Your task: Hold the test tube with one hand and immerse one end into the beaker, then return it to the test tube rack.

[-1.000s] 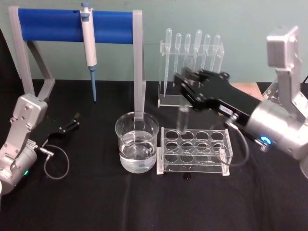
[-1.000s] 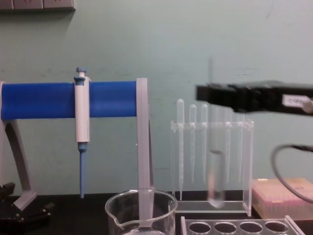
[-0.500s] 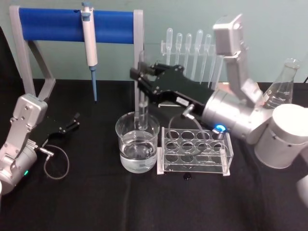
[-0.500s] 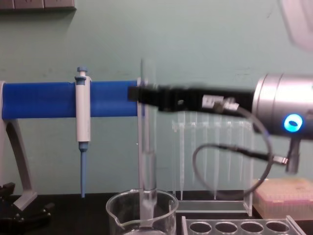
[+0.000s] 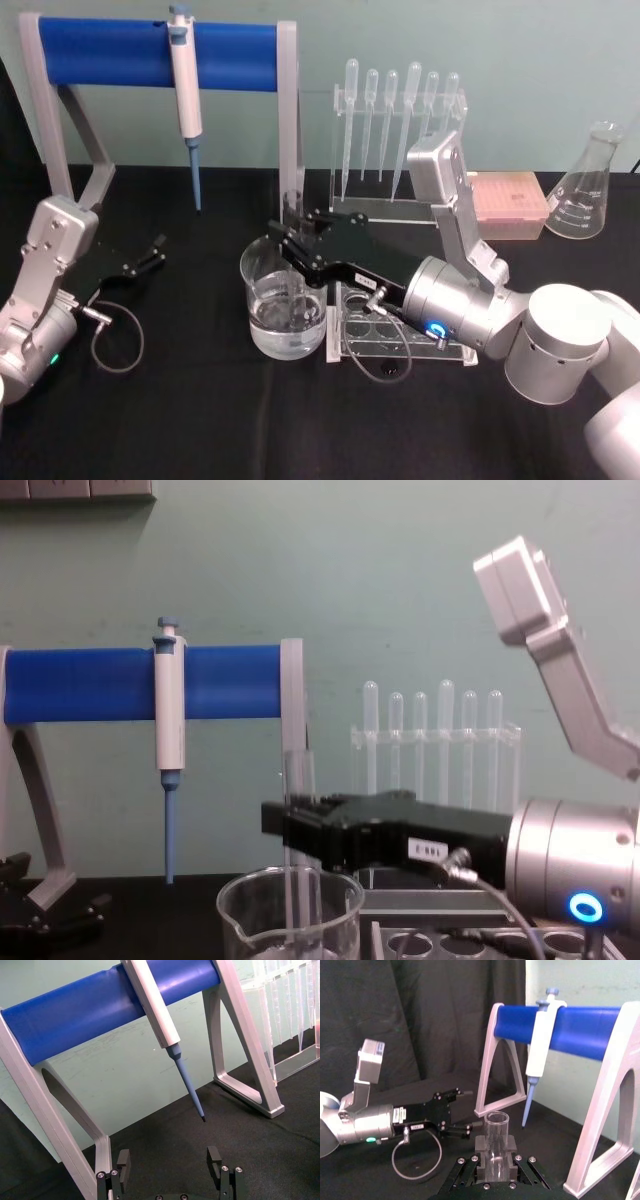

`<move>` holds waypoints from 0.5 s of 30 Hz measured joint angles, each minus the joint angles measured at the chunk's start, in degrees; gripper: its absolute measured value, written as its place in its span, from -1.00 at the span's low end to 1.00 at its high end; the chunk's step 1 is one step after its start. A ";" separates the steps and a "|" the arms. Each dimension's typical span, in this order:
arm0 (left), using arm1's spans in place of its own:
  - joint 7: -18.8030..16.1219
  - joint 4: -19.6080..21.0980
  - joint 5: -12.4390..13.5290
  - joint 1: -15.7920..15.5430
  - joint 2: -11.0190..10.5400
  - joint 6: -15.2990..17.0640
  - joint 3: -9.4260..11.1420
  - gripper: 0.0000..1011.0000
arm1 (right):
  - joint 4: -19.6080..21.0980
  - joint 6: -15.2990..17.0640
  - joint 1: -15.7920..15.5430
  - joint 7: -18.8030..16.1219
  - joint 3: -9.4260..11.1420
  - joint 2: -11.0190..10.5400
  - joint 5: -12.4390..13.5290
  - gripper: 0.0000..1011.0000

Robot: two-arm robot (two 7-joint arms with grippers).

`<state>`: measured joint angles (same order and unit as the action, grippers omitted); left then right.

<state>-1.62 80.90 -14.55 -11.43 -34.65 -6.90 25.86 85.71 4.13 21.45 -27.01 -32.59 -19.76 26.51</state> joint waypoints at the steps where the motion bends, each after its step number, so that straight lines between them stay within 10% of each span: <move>1: 0.00 0.00 0.00 0.00 0.00 0.00 0.00 0.98 | -0.51 -0.28 -0.28 -0.22 0.00 0.15 0.00 -0.55; 15: 0.00 0.00 0.00 0.00 0.00 0.00 0.00 0.98 | -0.90 -0.61 -0.80 -0.51 0.15 0.31 -0.28 -0.55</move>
<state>-1.62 80.90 -14.55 -11.43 -34.65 -6.91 25.86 84.81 3.51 20.65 -27.53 -32.44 -19.46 26.23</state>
